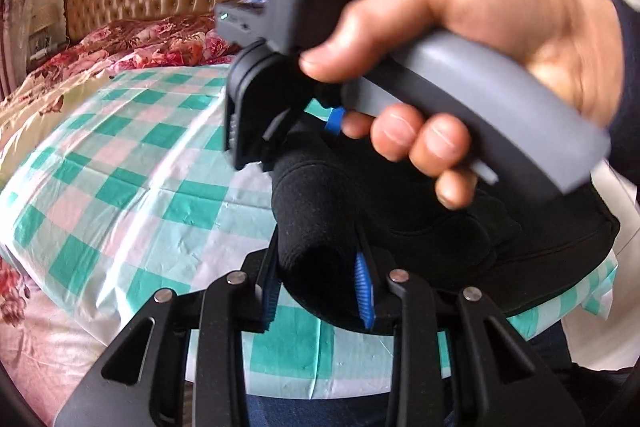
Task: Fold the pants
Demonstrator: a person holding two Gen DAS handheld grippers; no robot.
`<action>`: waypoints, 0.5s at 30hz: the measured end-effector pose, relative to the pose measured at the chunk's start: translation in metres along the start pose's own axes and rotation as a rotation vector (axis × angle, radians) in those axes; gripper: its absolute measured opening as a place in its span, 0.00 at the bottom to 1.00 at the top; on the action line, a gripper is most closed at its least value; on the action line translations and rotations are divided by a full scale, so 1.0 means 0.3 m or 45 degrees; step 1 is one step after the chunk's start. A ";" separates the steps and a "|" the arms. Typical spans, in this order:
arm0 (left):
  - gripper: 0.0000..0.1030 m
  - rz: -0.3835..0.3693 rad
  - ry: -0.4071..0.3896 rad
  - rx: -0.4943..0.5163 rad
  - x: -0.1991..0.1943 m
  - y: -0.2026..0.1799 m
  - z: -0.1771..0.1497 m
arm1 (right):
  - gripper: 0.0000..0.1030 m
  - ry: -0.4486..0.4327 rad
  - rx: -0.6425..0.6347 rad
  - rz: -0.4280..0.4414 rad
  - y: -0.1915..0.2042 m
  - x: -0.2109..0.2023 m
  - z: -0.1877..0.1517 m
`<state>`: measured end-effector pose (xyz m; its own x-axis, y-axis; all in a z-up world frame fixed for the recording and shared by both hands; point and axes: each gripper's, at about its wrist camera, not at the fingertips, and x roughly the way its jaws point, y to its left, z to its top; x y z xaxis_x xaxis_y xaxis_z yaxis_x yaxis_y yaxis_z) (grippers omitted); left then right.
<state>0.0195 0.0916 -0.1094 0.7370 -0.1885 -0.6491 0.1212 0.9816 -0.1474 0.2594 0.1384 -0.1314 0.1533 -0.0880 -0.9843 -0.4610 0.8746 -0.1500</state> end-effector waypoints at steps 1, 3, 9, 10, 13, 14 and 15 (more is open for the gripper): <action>0.31 -0.011 -0.006 -0.016 0.000 0.007 -0.004 | 0.44 -0.030 0.006 0.004 0.002 -0.008 -0.012; 0.40 -0.073 -0.023 -0.108 0.000 0.041 -0.015 | 0.38 -0.103 0.029 0.004 0.005 -0.025 -0.038; 0.78 -0.192 -0.032 -0.462 0.021 0.153 -0.067 | 0.34 -0.226 0.112 0.068 -0.023 -0.059 -0.082; 0.81 -0.209 -0.034 -0.485 0.035 0.159 -0.074 | 0.34 -0.236 0.122 0.075 -0.028 -0.063 -0.083; 0.83 -0.262 -0.020 -0.547 0.076 0.153 -0.095 | 0.33 -0.266 0.129 0.077 -0.040 -0.067 -0.088; 0.83 -0.285 -0.015 -0.556 0.091 0.144 -0.100 | 0.33 -0.275 0.129 0.074 -0.041 -0.068 -0.091; 0.83 -0.302 -0.015 -0.577 0.104 0.144 -0.107 | 0.33 -0.289 0.125 0.067 -0.041 -0.074 -0.094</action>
<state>0.0263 0.1270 -0.1600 0.7322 -0.4015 -0.5502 -0.0125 0.7997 -0.6002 0.2371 0.1161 -0.1104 0.3285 0.0588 -0.9427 -0.3885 0.9181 -0.0781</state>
